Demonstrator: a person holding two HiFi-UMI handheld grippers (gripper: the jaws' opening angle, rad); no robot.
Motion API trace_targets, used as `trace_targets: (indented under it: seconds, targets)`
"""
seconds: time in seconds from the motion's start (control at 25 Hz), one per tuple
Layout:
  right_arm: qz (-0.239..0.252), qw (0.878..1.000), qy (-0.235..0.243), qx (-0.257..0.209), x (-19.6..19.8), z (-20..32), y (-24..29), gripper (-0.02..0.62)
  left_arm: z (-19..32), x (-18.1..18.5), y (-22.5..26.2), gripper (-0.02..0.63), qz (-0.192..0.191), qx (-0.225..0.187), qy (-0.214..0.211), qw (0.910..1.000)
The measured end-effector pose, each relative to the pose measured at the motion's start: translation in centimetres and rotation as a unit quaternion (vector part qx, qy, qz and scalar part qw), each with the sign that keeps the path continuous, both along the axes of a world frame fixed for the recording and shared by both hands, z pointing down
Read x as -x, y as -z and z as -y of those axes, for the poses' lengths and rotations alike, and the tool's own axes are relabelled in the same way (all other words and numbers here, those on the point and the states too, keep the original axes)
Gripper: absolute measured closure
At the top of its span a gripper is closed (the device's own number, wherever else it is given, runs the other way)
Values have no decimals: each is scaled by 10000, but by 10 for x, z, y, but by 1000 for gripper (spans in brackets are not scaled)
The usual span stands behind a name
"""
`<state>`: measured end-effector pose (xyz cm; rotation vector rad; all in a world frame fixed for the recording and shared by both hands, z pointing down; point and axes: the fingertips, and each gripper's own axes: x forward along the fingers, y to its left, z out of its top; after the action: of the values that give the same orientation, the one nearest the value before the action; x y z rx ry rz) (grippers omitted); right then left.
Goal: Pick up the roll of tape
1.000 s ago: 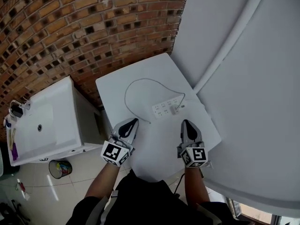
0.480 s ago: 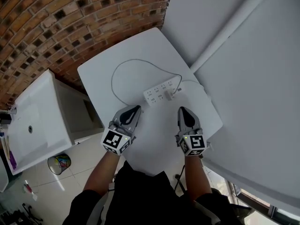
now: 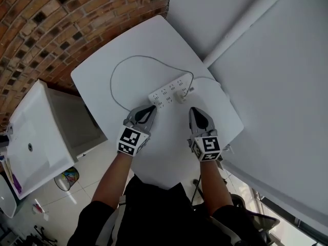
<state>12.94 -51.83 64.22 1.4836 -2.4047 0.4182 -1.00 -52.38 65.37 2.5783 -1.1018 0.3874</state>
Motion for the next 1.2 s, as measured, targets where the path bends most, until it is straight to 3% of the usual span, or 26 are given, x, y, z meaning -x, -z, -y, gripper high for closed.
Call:
trace_targets:
  seconds: [0.16, 0.24, 0.4, 0.56, 0.76, 1.2]
  targets:
    - [-107, 9993, 34, 359, 2, 6, -17, 585, 16, -22, -22, 572, 686, 82, -534, 9962]
    - [-99, 9988, 102, 467, 4, 11, -24, 487, 23, -26, -30, 522, 790, 188, -610, 9948]
    - [-127, 9979, 255, 587, 9, 20, -36, 454, 29, -30, -52, 467, 1049, 482, -765, 9904]
    - [-195, 9970, 374, 652, 18, 29, -42, 408, 31, -34, -64, 466, 1140, 588, -883, 9878]
    - [-297, 9958, 505, 710, 27, 38, -51, 398, 31, -41, -70, 468, 1116, 436, -1000, 9877]
    - [-393, 9947, 620, 715, 36, 51, -56, 399, 36, -40, -78, 471, 1304, 573, -912, 9856]
